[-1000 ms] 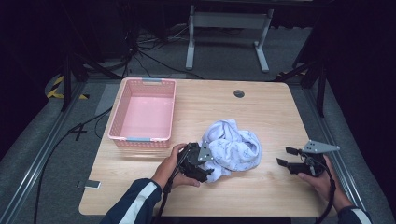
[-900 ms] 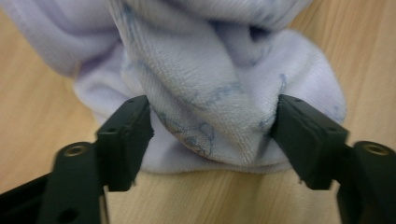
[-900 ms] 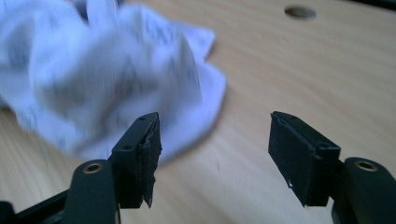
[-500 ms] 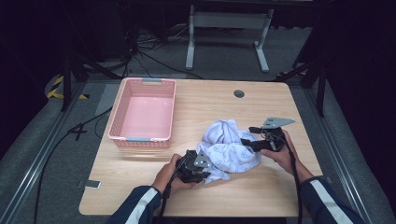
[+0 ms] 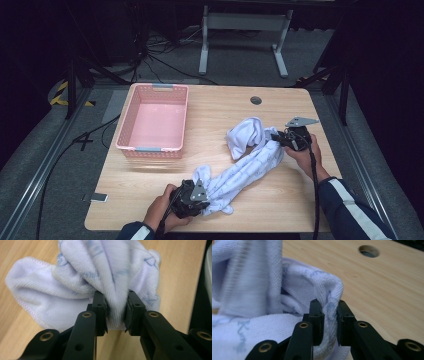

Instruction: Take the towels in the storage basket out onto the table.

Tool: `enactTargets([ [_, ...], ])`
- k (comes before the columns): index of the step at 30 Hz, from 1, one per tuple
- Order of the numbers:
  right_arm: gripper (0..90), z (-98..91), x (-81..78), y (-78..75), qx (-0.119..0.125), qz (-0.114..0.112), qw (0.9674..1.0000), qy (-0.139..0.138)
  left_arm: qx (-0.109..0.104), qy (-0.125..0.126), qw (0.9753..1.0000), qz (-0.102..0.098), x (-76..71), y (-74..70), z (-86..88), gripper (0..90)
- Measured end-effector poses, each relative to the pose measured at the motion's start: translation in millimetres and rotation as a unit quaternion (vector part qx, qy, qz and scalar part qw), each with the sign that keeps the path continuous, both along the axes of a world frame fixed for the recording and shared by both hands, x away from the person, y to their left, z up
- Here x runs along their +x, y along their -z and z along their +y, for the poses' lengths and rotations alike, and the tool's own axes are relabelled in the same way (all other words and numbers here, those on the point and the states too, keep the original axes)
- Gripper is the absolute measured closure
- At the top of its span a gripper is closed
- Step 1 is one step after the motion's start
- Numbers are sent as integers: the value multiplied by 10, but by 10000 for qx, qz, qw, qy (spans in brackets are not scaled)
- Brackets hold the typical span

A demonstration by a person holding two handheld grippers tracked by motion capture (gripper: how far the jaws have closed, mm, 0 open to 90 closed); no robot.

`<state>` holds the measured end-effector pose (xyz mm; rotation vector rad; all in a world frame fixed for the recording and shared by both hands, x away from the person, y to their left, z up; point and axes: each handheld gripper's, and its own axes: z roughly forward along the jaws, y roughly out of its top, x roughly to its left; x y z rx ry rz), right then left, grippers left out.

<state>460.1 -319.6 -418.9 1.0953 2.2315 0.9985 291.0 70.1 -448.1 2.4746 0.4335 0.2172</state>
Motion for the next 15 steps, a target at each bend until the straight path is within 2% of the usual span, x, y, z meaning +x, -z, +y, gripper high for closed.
enactTargets([
  [1,772,-25,-5,-15,-12,10,10000,35,-1,-27,10000,6,-26,-12,21,745],
  [4,739,-61,-42,-41,172,177,9996,115,-69,-128,9999,16,-77,-23,47,747],
  [6,723,-68,-89,-39,6,169,9997,185,-247,-315,9992,55,-90,-31,76,691],
  [8,646,-95,-136,-39,-130,172,9996,205,-451,-498,9977,70,-81,-54,131,591],
  [10,626,-144,-175,-37,-153,196,9995,171,-553,-670,9962,-43,-45,-86,198,561],
  [11,595,-171,-194,-45,-87,194,9997,123,-593,-789,9951,-114,-12,-109,238,543],
  [12,563,-211,-212,-68,56,142,9999,24,-644,-857,9941,-156,13,-119,261,515],
  [13,530,-235,-225,-89,85,52,9999,34,-693,-943,9930,-170,45,-127,293,515],
  [15,521,-308,-267,-171,303,-251,9992,49,-599,-1107,9916,-290,89,-145,351,471],
])
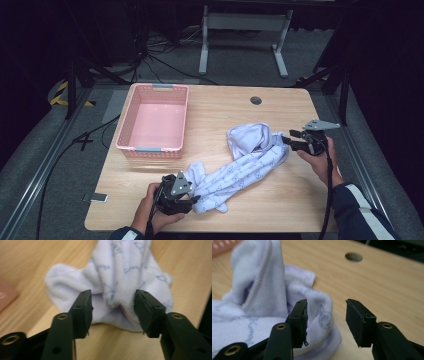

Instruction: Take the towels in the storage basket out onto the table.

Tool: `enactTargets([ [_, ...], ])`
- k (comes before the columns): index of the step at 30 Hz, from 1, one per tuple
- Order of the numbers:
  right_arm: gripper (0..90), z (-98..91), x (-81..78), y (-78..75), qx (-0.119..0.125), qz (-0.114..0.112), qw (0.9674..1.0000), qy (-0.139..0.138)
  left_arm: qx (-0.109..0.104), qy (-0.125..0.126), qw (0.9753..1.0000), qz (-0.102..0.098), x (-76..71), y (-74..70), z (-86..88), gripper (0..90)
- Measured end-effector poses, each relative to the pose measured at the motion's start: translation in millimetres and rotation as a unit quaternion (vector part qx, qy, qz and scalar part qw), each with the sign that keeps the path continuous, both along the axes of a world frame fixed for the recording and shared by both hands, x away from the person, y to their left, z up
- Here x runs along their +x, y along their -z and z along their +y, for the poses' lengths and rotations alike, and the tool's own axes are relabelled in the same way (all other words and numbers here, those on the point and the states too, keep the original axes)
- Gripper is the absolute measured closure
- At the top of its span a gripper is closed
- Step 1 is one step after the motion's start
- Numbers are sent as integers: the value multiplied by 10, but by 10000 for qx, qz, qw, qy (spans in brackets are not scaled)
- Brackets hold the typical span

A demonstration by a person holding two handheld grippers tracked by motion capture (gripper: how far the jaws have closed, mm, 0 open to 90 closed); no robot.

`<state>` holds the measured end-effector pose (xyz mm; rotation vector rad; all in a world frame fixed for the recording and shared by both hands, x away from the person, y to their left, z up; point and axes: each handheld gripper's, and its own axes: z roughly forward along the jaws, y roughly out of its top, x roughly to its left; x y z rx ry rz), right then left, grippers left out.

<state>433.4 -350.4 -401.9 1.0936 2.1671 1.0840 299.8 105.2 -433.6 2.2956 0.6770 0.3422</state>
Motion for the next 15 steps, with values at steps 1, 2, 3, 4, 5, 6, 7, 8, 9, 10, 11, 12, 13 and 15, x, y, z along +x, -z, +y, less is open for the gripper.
enactTargets([
  [1,512,-23,-17,-30,71,-140,9999,55,-145,-59,9999,40,22,-17,51,468],
  [2,502,-43,-29,-52,127,-233,9996,72,-394,-166,9991,79,48,-37,116,478],
  [3,489,-53,-29,-59,204,-278,9994,48,-394,-166,9991,79,48,-37,116,476],
  [4,489,-53,-29,-59,204,-278,9994,48,-440,-299,9986,22,81,-56,175,476],
  [5,482,-45,-15,-47,88,-293,9995,92,-489,-420,9979,13,121,-56,215,477],
  [6,473,-25,12,-19,-13,-264,9996,88,-503,-472,9976,30,163,-39,228,475],
  [7,473,-11,37,7,-63,-231,9997,37,-411,-486,9980,35,215,-8,224,474],
  [8,469,2,70,37,-163,-259,9995,49,-346,-550,9978,107,246,24,207,478],
  [9,465,12,91,54,-199,-244,9995,64,-269,-570,9979,118,291,69,187,476],
  [10,465,17,121,80,-200,-251,9995,8,-262,-615,9976,179,330,115,164,470],
  [11,466,28,146,105,-192,-227,9996,-23,-84,-737,9971,168,383,170,135,469],
  [12,459,49,179,135,-257,-152,9995,-35,-28,-844,9963,165,413,206,116,453],
  [13,444,58,205,149,-278,-40,9996,-78,-34,-899,9956,269,450,240,111,448],
  [15,440,73,270,194,-272,159,9995,-62,-80,-899,9950,416,499,298,97,433],
])
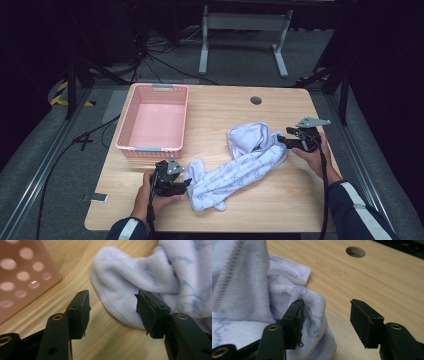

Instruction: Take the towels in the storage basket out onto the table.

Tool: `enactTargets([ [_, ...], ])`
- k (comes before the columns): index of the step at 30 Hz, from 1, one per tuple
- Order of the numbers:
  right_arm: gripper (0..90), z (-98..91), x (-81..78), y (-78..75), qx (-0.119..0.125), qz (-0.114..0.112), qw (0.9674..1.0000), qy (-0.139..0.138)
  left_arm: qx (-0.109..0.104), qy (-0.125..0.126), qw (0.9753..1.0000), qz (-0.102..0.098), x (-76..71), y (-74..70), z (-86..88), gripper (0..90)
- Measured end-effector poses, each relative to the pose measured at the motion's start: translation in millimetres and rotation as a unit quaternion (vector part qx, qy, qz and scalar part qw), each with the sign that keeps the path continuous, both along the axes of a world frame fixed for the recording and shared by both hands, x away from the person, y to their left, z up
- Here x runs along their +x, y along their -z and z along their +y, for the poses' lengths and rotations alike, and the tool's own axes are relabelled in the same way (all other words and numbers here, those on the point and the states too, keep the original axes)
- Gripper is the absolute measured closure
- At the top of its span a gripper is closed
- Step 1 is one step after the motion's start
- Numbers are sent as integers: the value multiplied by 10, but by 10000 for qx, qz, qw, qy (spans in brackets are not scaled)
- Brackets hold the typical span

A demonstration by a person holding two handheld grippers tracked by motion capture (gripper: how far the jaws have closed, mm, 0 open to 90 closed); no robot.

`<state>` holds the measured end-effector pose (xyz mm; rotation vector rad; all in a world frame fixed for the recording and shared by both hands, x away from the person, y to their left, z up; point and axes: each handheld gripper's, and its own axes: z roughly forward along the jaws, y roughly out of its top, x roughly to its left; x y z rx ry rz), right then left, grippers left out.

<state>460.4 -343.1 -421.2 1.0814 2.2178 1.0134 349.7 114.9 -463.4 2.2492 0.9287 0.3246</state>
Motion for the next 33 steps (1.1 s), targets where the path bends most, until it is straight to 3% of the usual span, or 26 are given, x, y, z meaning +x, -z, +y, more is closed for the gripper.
enactTargets([
  [3,442,10,70,90,38,228,9996,-163,-39,5,10000,29,39,38,-40,413],
  [5,437,42,101,161,-87,450,9986,-249,-74,96,9999,19,29,30,-57,519],
  [7,473,60,117,200,-152,541,9983,-163,-35,195,9998,-3,16,19,-60,703],
  [9,630,57,108,189,-48,591,9979,-260,134,156,9998,-61,-21,5,-58,851],
  [10,712,47,100,178,-21,595,9978,-289,198,89,9997,-83,-28,-1,-42,863],
  [12,803,27,78,138,-49,524,9984,-225,166,-117,9998,-76,-43,-27,71,870],
  [13,815,-1,57,89,-82,355,9993,-92,153,-198,9997,-36,-56,-52,120,871],
  [14,819,-25,41,54,-72,232,9997,16,165,-292,9993,-177,-67,-85,188,872],
  [15,821,-60,16,3,-63,64,9998,174,-10,-428,9989,-199,-90,-117,245,873],
  [16,824,-94,-13,-48,-100,-114,9993,341,-57,-471,9983,-329,-99,-163,304,874],
  [19,828,-228,-136,-220,491,-413,9953,730,-128,-781,9956,-511,-244,-345,394,874],
  [20,829,-247,-194,-282,495,-577,9935,848,-119,-807,9948,-617,-279,-375,414,875],
  [22,832,-280,-270,-356,477,-783,9912,953,-354,-946,9928,-638,-392,-435,500,874],
  [24,836,-323,-329,-391,624,-850,9885,1087,-442,-1066,9912,-648,-498,-453,592,874],
  [25,836,-344,-344,-399,642,-839,9885,1085,-567,-1066,9909,-595,-548,-450,645,874],
  [27,833,-375,-359,-389,685,-725,9891,1087,-623,-1100,9906,-514,-623,-425,700,874],
  [28,832,-382,-376,-380,744,-683,9885,1127,-609,-1098,9910,-466,-662,-412,723,874],
  [30,825,-375,-409,-361,638,-605,9902,1084,-581,-1131,9914,-322,-714,-376,753,874],
  [32,805,-322,-423,-320,513,-466,9926,1001,-437,-1142,9925,-87,-711,-295,762,865],
  [33,782,-287,-414,-276,418,-276,9949,878,-227,-1253,9918,-38,-706,-254,766,815],
])
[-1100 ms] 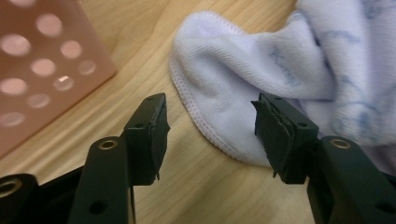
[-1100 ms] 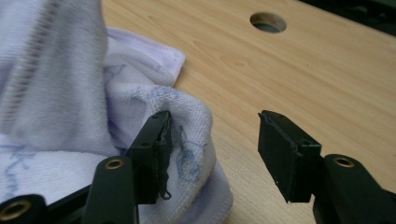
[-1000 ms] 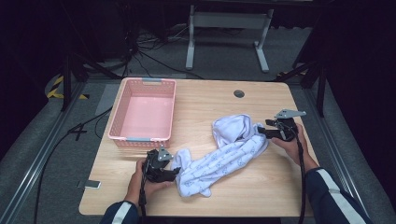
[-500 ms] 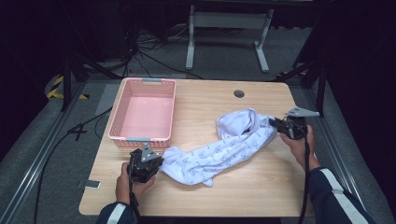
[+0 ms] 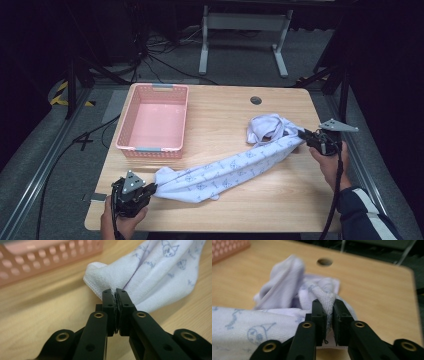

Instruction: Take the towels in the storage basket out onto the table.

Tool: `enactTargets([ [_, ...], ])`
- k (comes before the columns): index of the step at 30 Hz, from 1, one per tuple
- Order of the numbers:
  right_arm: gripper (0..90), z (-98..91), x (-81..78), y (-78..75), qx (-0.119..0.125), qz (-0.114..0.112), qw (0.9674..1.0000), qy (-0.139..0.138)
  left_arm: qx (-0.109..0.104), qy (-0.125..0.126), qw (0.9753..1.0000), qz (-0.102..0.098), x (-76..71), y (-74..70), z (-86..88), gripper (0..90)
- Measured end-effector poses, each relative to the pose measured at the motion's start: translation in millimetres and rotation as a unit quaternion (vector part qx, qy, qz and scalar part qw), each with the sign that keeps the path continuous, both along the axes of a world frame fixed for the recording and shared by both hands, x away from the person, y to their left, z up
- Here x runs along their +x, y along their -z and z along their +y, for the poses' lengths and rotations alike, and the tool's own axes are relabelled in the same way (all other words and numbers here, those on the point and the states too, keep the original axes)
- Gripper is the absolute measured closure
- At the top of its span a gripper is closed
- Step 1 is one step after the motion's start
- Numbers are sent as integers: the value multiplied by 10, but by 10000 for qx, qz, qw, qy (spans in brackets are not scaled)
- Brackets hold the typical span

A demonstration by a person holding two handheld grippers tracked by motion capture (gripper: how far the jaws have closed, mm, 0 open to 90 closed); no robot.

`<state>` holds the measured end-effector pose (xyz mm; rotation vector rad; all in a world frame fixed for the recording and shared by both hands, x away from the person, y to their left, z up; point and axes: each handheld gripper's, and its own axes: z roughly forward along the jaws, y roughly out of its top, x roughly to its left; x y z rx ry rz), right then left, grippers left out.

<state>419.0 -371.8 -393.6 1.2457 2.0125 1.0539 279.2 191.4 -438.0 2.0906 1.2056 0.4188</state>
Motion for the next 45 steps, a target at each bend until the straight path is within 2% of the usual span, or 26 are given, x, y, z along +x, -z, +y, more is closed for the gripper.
enactTargets([
  [1,782,0,0,0,0,0,10000,0,0,0,10000,0,0,0,0,709],
  [2,767,47,15,77,-203,315,9991,-209,-97,53,9999,-26,9,26,13,709],
  [4,748,100,-5,155,-156,567,9955,-738,-193,103,9996,-184,17,10,-7,611],
  [6,754,128,-32,165,-164,557,9947,-844,-257,164,9990,-319,26,-9,-45,540],
  [7,760,174,-86,171,-252,507,9930,-1040,-250,359,9981,-431,41,-24,-97,540],
  [8,809,266,-196,137,-248,196,9890,-1443,-234,572,9968,-500,60,-25,-154,529],
  [11,851,361,-264,73,-104,-21,9861,-1661,-101,996,9938,-481,145,10,-348,543],
  [12,871,417,-289,54,-17,-113,9834,-1812,-155,1101,9930,-407,165,37,-429,543],
  [13,880,489,-316,43,44,-148,9805,-1959,-2,1265,9913,-369,185,51,-502,547],
  [15,882,671,-372,51,28,-59,9704,-2413,151,1481,9883,-322,216,80,-660,559],
  [16,874,787,-414,66,-213,-44,9649,-2617,193,1534,9875,-290,230,82,-713,567],
  [17,829,853,-443,70,-426,-99,9621,-2693,206,1668,9855,-248,244,84,-763,583],
  [19,693,868,-437,36,-631,-354,9667,-2454,172,1775,9838,-190,252,104,-821,627],
  [20,659,815,-399,12,-583,-411,9714,-2264,181,1895,9817,-88,255,138,-863,641],
  [22,553,598,-226,-11,-479,-397,9848,-1622,214,1955,9805,62,239,183,-915,660],
  [23,553,598,-226,-11,-479,-397,9848,-1622,214,1955,9805,62,239,183,-915,657],
  [25,498,379,-30,11,-547,-379,9921,-1063,283,2094,9774,101,212,206,-972,655],
  [28,450,109,250,101,-419,-121,9968,-669,341,2230,9741,141,197,211,-1020,672],
  [30,405,3,389,175,-355,115,9972,-645,294,2233,9742,134,198,228,-1024,676],
  [32,351,-50,568,292,-538,446,9955,-633,247,2251,9737,235,210,227,-1005,678],
  [34,336,-46,656,377,-679,393,9947,-671,286,2285,9729,213,211,226,-1007,681],
  [36,279,-23,739,436,-582,586,9937,-761,286,2292,9727,217,204,226,-1016,683],
  [39,280,30,831,522,-445,916,9907,-898,243,2344,9714,296,187,226,-1031,693],
  [42,399,64,873,555,-407,1073,9873,-1101,220,2505,9675,268,178,226,-1062,698],
  [44,582,65,879,549,-334,1102,9853,-1258,214,2523,9668,336,165,221,-1079,703],
  [45,582,65,879,549,-334,1102,9853,-1258,188,2602,9648,323,154,224,-1110,703],
])
